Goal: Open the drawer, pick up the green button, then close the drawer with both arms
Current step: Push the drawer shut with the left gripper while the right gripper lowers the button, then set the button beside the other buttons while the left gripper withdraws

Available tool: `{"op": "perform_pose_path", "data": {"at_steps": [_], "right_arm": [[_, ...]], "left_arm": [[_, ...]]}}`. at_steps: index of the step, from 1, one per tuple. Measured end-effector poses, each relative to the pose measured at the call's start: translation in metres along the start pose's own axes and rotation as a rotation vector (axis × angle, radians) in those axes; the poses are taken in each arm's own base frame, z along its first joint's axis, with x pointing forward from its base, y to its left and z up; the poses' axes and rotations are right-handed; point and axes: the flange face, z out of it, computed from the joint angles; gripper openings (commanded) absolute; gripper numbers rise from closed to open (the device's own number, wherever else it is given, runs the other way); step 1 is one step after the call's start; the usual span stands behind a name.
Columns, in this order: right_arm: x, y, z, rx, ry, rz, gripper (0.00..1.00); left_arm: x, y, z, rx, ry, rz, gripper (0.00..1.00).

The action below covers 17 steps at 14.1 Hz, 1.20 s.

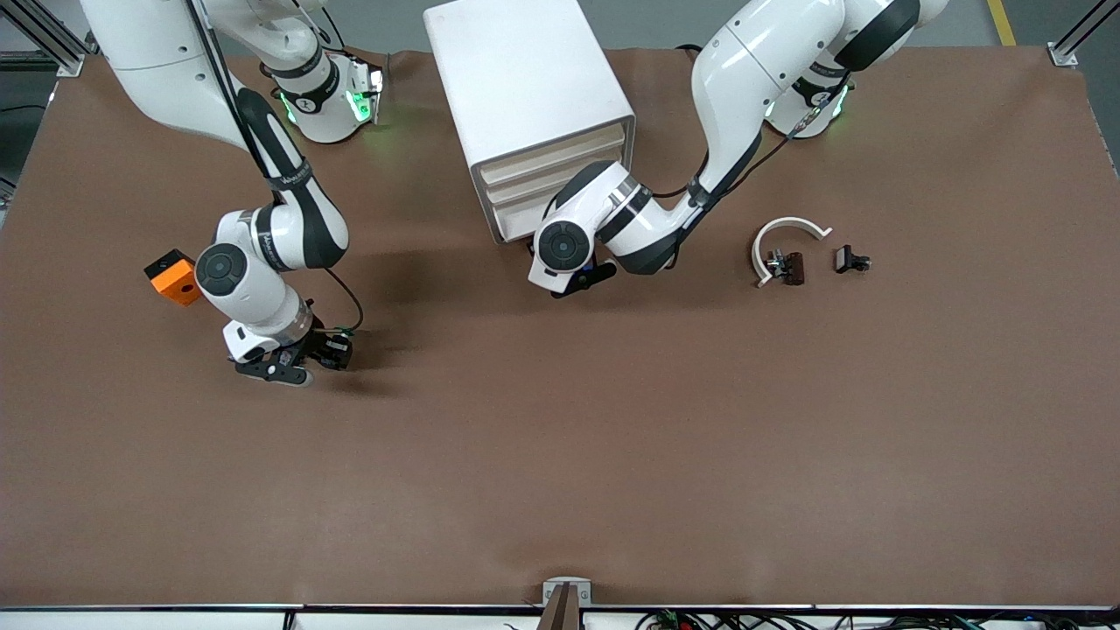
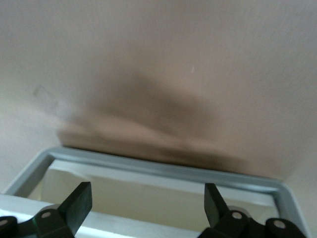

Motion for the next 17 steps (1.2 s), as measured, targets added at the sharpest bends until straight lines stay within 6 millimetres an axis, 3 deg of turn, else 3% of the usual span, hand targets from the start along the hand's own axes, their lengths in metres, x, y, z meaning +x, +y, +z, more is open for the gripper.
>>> {"op": "perform_pose_path", "data": {"at_steps": [6,8,10,11,12,14,17], "right_arm": [[0.007,-0.002,0.011,-0.002,-0.001,0.000,0.00],[0.008,-0.002,0.011,-0.002,-0.001,0.001,0.00],[0.009,0.001,0.012,-0.003,-0.002,0.006,0.00],[0.010,0.003,0.013,-0.004,-0.002,0.009,0.46],[0.010,0.004,0.013,-0.004,-0.003,0.012,0.99],[0.011,0.006,0.015,-0.005,-0.004,0.014,1.00],[0.016,0.004,0.011,-0.001,0.005,0.013,1.00]], "left_arm": [[-0.012,0.000,0.010,0.020,-0.054,0.000,1.00],[-0.001,-0.002,0.002,0.004,-0.055,-0.015,1.00],[0.025,-0.009,-0.018,-0.029,-0.046,-0.049,1.00],[0.044,-0.015,-0.031,-0.045,-0.019,-0.070,1.00],[0.065,-0.021,-0.049,-0.064,0.019,-0.093,1.00],[0.103,-0.039,-0.090,-0.101,0.076,-0.136,1.00],[0.146,-0.089,-0.158,-0.136,0.121,-0.115,1.00]]}}
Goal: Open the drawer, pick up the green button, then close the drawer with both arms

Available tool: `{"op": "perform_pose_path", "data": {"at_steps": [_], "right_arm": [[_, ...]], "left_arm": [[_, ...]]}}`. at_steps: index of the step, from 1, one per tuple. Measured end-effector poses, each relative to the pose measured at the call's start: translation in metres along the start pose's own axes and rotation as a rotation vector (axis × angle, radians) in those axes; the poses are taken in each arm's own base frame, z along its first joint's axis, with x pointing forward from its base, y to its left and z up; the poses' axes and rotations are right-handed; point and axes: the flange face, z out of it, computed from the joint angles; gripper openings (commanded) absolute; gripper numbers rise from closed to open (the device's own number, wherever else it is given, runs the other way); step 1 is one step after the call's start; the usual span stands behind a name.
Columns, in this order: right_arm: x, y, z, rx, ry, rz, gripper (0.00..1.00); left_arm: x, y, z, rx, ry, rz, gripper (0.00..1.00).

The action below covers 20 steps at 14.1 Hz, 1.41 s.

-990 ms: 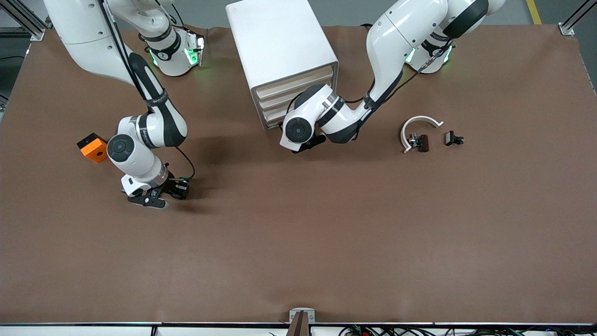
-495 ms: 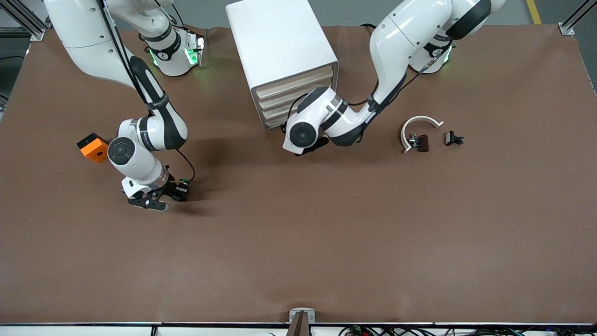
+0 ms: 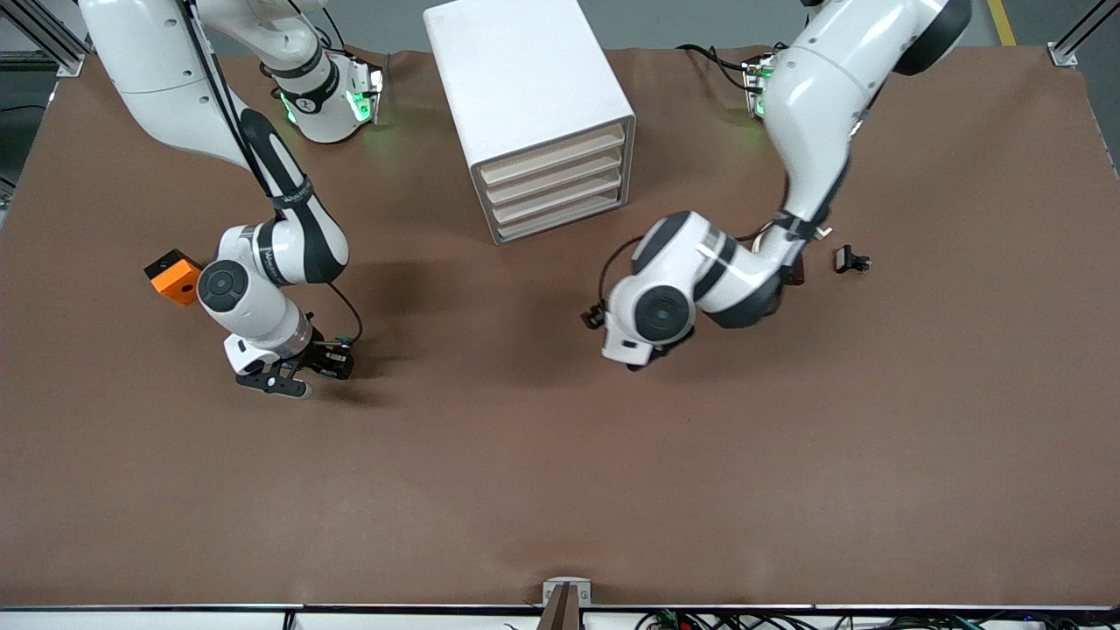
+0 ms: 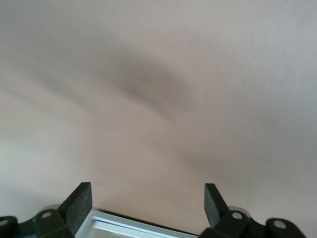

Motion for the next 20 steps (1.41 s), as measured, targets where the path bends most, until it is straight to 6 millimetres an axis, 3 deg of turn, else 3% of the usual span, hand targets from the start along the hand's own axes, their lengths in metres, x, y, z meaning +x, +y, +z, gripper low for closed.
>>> {"op": "perform_pose_path", "data": {"at_steps": [4,8,10,13,15,17,20], "right_arm": [[0.013,-0.007,-0.013,-0.010,-0.048,-0.005,1.00],[0.040,-0.013,-0.061,-0.024,-0.120,-0.029,1.00],[0.056,0.005,-0.094,-0.022,-0.145,-0.093,1.00],[0.080,0.060,-0.155,-0.015,-0.237,-0.155,1.00],[0.092,0.087,-0.202,-0.007,-0.290,-0.162,1.00],[0.098,0.094,-0.248,-0.003,-0.324,-0.161,1.00],[0.095,0.089,-0.313,0.001,-0.332,-0.174,1.00]], "left_arm": [[0.033,-0.077,-0.084,0.082,-0.015,0.174,1.00],[0.050,-0.169,-0.180,0.079,0.028,0.310,1.00],[0.046,-0.209,-0.212,0.095,0.069,0.406,1.00],[0.039,-0.283,-0.249,0.095,0.116,0.522,1.00],[0.029,-0.335,-0.271,0.072,0.160,0.555,1.00],[0.016,-0.370,-0.291,0.034,0.246,0.553,1.00],[-0.008,-0.391,-0.308,0.002,0.347,0.551,1.00]]}}
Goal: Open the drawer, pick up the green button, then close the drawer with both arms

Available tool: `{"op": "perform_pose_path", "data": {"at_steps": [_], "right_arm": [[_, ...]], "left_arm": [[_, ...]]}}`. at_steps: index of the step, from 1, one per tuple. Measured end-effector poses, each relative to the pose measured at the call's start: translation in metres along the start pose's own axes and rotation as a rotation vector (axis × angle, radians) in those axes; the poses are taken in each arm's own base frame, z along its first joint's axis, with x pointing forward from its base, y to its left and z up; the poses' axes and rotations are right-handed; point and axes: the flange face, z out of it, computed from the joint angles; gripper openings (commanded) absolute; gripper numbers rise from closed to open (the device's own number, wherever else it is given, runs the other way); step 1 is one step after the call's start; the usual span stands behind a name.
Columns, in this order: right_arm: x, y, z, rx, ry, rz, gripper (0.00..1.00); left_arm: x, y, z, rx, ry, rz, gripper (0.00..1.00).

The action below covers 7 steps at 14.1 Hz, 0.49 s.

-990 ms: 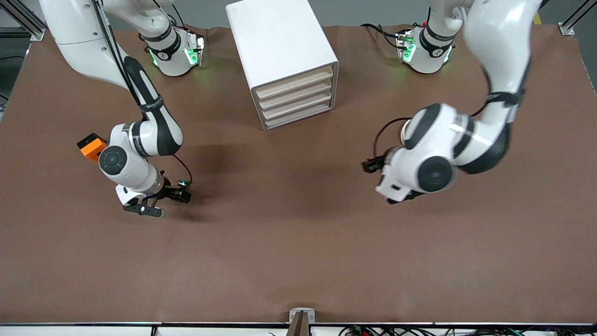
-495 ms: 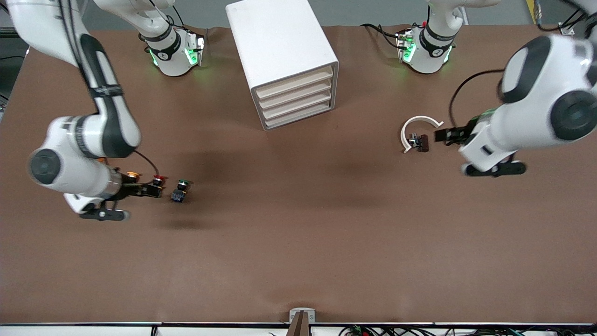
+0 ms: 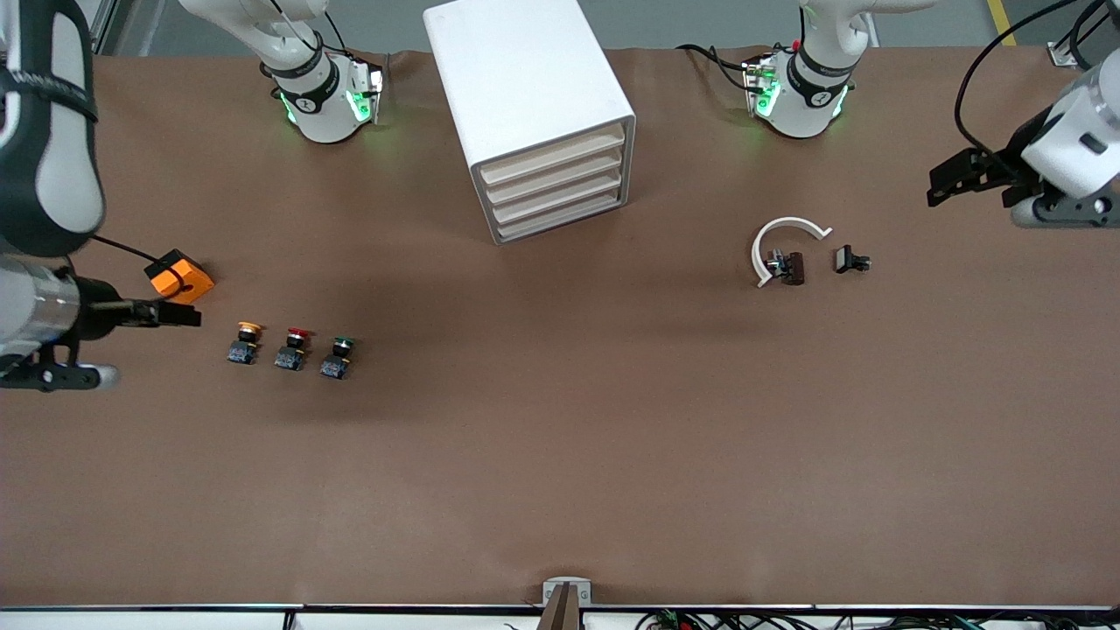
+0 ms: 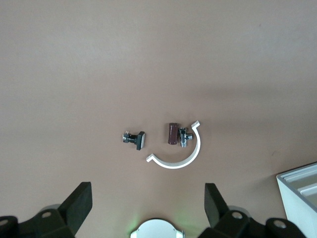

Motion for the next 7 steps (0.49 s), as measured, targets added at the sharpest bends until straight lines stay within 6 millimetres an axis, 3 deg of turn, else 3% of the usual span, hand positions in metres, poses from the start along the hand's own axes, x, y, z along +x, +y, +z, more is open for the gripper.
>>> {"op": "perform_pose_path", "data": {"at_steps": [3,7], "right_arm": [[-0.029,-0.006,-0.049,0.000,0.057,-0.010,1.00],[-0.068,-0.011,-0.088,0.002,0.077,-0.006,1.00]], "left_arm": [[-0.007,0.003,-0.020,0.000,0.059,0.002,1.00],[-0.008,0.003,-0.029,-0.001,0.078,-0.001,1.00]]}}
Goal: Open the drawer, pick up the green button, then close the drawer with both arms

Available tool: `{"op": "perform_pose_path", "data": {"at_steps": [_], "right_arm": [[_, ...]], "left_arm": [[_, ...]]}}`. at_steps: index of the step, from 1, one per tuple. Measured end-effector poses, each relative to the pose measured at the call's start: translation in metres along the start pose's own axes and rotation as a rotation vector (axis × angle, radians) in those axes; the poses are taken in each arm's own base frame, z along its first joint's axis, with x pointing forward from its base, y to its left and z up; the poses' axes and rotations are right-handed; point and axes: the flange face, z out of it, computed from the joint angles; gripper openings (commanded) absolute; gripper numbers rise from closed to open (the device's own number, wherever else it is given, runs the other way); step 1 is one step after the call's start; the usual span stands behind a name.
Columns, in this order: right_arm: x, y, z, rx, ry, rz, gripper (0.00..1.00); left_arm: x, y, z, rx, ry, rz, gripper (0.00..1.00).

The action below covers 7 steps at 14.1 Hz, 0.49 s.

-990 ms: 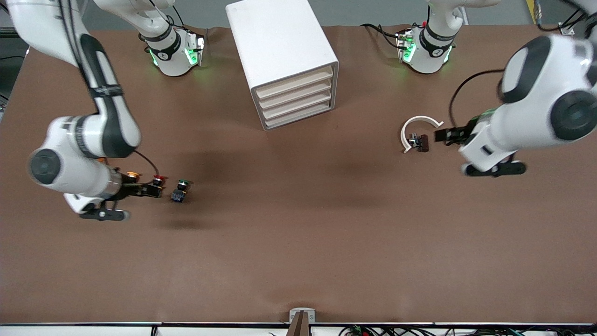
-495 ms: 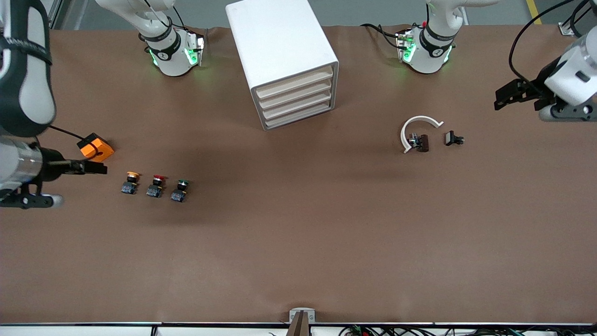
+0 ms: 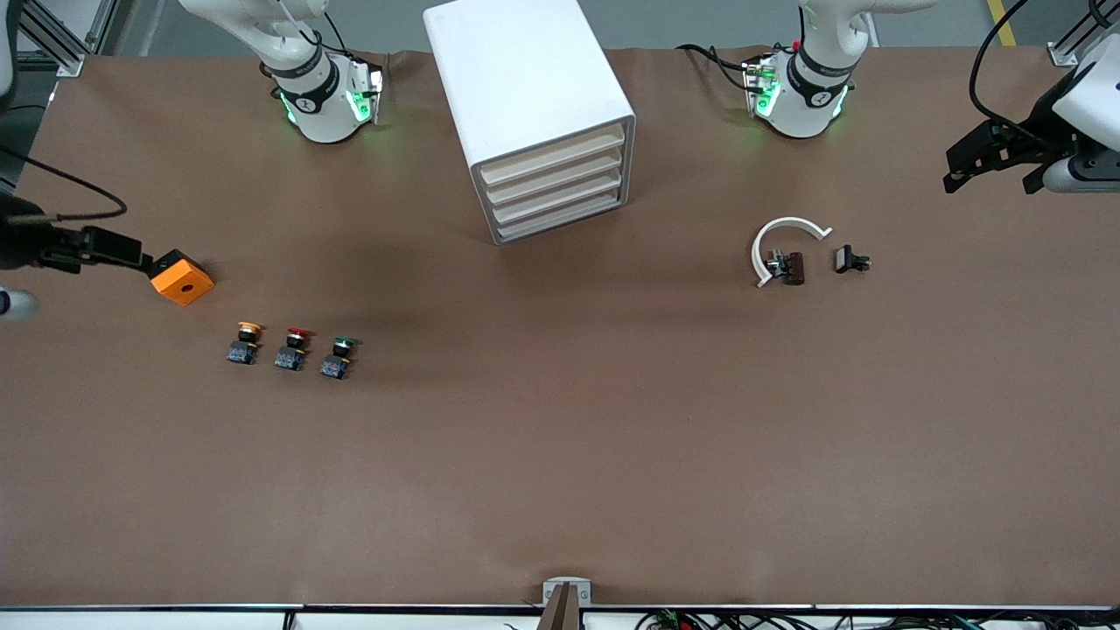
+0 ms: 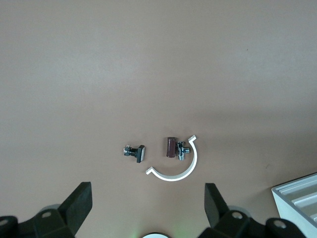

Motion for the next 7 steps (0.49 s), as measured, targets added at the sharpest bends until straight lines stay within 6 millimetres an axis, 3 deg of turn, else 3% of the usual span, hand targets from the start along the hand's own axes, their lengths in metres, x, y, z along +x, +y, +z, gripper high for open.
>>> {"op": "perform_pose_path", "data": {"at_steps": [7], "right_arm": [[-0.0073,0.0063,-0.0078,-0.044,0.004,0.020,1.00]], "left_arm": [[0.0004,-0.0001,-0.0001,0.000,0.002,0.000,1.00]]}}
